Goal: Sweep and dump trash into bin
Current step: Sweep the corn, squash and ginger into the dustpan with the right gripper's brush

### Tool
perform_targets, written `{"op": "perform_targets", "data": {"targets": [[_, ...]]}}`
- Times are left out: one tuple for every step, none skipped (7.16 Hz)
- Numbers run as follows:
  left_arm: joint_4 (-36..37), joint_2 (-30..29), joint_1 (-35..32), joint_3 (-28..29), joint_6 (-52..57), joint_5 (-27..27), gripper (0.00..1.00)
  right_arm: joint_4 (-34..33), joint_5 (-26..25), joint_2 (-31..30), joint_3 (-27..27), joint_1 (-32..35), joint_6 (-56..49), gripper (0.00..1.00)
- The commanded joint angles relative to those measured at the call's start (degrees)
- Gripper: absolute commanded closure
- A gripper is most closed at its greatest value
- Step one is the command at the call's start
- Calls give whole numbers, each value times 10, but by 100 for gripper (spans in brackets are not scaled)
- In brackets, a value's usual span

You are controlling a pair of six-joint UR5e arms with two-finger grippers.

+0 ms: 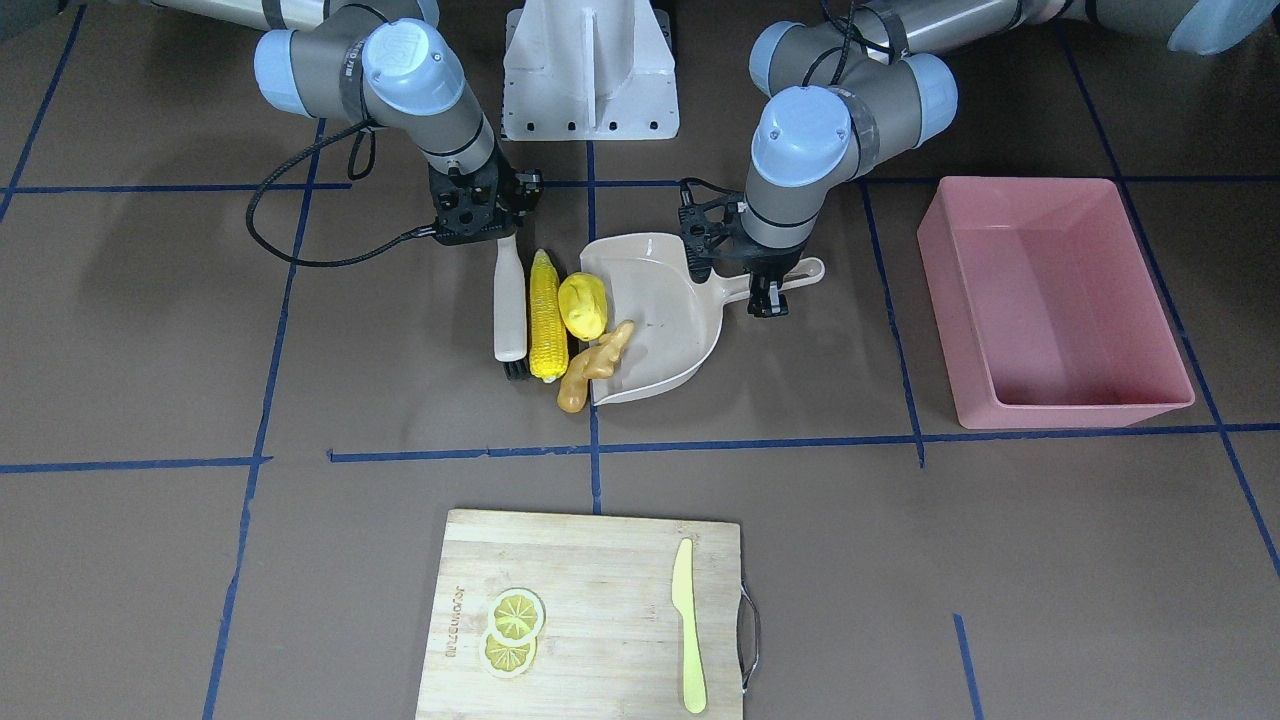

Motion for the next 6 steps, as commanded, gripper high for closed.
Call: {"op": "perform_targets", "data": {"targets": [[-1, -17, 14, 13, -31, 0, 82, 2, 0, 34, -18, -4, 7, 100], [-3, -26, 15, 21, -35, -1, 82, 1, 0, 49, -31, -5, 17, 100], [-7, -26, 15, 23, -36, -1, 82, 2, 0, 50, -31, -6, 16, 100], [-8, -27, 15, 24, -38, -1, 82, 2, 0, 50, -32, -6, 16, 100], [-11, -27, 15, 22, -39, -2, 82, 4, 0, 52, -27, -5, 18, 100], [-38, -20, 15, 23, -38, -2, 82, 2, 3, 54, -20, 7, 18, 100]]}}
